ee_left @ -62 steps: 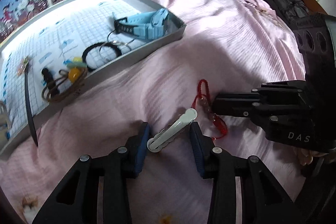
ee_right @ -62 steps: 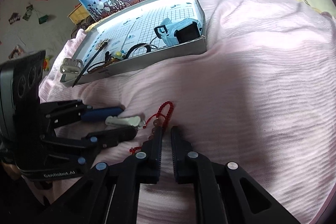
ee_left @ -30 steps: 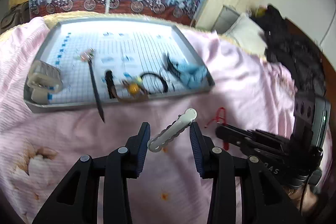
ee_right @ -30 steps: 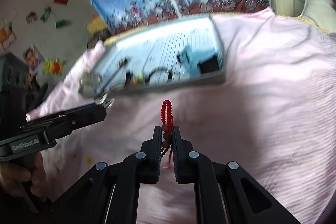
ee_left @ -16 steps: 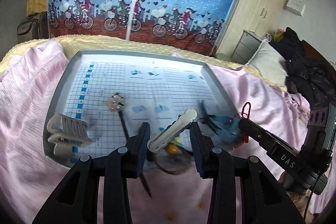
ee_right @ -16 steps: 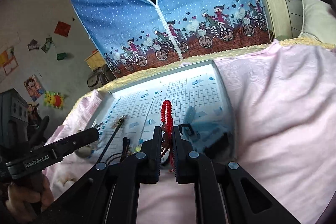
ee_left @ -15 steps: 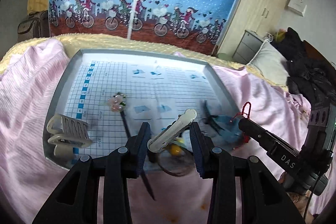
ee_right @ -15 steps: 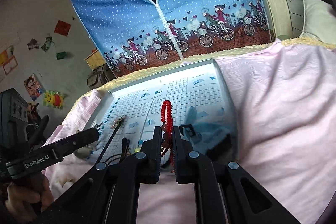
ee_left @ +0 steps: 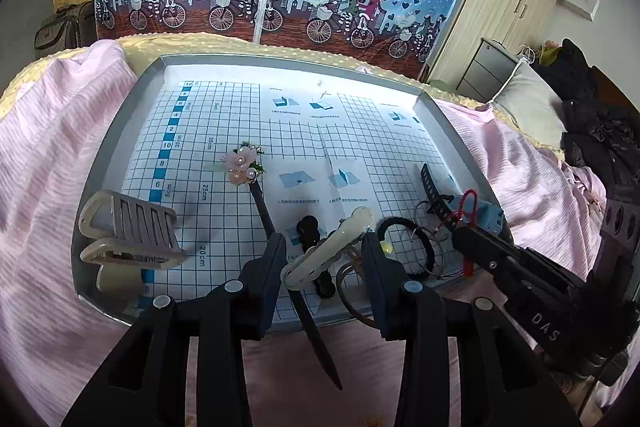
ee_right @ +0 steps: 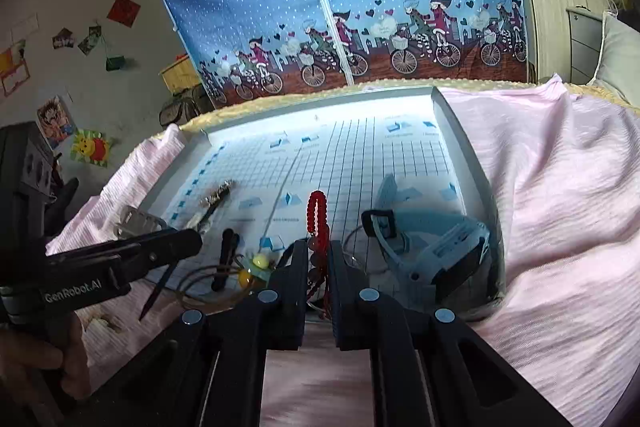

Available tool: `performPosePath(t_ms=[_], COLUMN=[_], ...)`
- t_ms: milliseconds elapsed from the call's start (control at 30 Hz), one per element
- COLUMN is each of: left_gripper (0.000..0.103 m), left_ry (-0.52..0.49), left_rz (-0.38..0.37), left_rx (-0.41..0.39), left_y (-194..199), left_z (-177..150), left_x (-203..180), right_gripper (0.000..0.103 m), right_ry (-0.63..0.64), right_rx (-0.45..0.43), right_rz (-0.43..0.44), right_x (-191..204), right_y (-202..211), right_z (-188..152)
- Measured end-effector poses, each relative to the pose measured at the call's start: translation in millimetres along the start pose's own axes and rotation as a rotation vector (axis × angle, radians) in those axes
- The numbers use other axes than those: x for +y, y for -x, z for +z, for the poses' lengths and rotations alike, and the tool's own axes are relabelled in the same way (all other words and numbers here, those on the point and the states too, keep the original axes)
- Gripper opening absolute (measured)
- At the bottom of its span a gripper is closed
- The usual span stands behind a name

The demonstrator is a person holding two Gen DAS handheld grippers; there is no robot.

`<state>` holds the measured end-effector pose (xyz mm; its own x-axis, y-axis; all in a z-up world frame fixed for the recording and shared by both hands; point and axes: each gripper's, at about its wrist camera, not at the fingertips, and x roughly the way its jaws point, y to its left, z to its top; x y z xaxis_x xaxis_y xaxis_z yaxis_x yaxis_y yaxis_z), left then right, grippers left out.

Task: Organize jewelry
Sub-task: 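Lift both items over the tray and open both grippers to release them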

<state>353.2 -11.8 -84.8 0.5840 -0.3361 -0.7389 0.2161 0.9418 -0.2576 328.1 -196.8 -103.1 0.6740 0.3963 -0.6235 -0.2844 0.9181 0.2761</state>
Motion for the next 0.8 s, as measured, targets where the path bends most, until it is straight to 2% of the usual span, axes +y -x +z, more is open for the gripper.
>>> performPosePath(t_ms=[800], left_gripper=[0.034], left_ry=[0.05], left_rz=[-0.009], left_rx=[0.018], left_y=[-0.8], left_z=[2.6], left_x=[8.8], right_gripper=[0.011], right_ry=[-0.027], right_rx=[0.017], right_rz=[-0.005], right_x=[-7.5], right_y=[0.2], right_z=[0.5])
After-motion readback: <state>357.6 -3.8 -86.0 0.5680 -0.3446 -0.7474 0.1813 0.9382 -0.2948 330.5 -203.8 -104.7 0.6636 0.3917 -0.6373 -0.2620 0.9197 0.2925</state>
